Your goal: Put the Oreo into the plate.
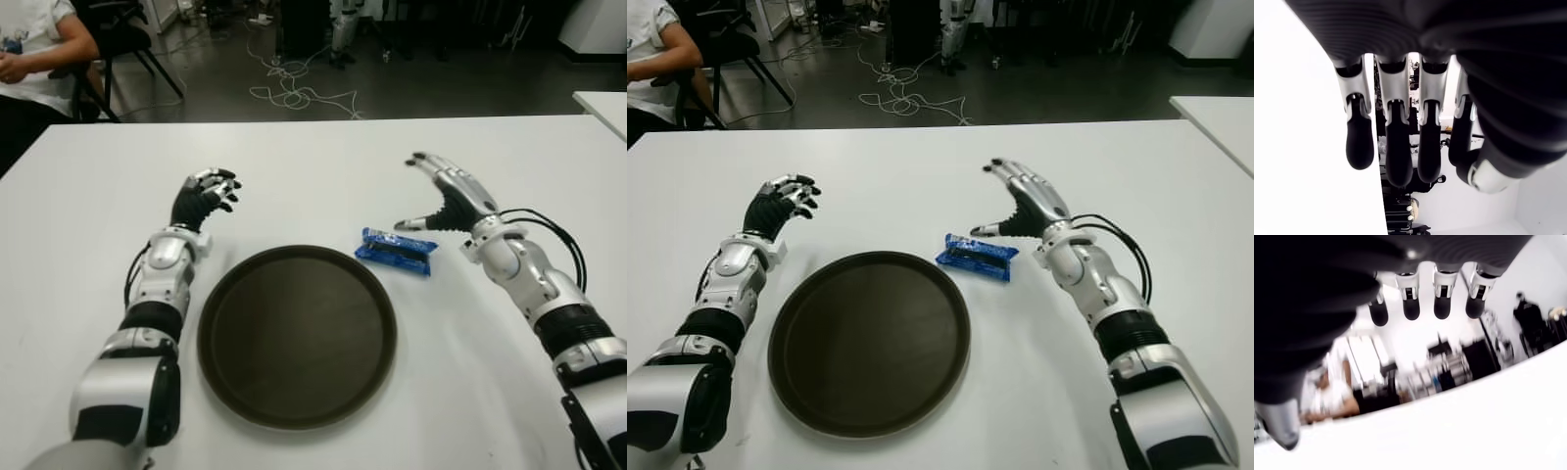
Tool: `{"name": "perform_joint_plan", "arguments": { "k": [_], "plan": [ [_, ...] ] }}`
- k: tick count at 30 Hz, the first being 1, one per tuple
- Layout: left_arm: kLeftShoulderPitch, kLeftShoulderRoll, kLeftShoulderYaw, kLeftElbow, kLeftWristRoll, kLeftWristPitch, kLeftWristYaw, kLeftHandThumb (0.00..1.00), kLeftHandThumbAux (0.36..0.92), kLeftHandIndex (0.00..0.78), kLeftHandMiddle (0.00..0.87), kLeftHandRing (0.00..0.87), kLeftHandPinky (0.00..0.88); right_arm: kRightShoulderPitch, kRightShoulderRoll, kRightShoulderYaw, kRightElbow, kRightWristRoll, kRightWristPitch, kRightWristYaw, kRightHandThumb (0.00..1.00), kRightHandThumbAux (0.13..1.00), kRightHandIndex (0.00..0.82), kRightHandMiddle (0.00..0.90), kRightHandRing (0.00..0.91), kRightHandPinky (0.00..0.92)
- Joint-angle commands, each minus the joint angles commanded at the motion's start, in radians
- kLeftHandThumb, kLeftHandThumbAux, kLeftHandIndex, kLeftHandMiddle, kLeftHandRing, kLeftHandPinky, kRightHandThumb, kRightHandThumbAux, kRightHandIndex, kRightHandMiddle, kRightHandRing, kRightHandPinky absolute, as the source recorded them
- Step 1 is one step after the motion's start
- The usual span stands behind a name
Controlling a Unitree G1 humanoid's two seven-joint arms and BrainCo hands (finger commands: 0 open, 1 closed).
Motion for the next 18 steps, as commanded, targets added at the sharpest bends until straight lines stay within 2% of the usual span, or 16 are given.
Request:
{"name": "perform_joint_plan", "arguments": {
  "k": [5, 11, 18],
  "plan": [
    [0.003, 0.001, -0.002, -0.005, 0.001, -0.003, -0.001, 0.833, 0.672, 0.419, 0.468, 0.505, 0.552, 0.026, -0.032, 0.007, -0.100, -0.007, 0.045, 0.077, 0.000, 0.569, 0.000, 0.000, 0.000, 0.000],
    [0.001, 0.002, -0.001, 0.003, -0.002, 0.000, -0.001, 0.833, 0.672, 0.419, 0.467, 0.499, 0.545, 0.037, -0.045, 0.017, -0.143, -0.021, 0.073, 0.112, 0.000, 0.525, 0.000, 0.000, 0.000, 0.000],
    [0.000, -0.001, 0.006, 0.003, -0.014, 0.004, -0.011, 0.834, 0.672, 0.419, 0.468, 0.517, 0.585, 0.053, -0.048, 0.019, -0.185, -0.030, 0.088, 0.126, 0.000, 0.512, 0.000, 0.000, 0.000, 0.000]
  ]
}}
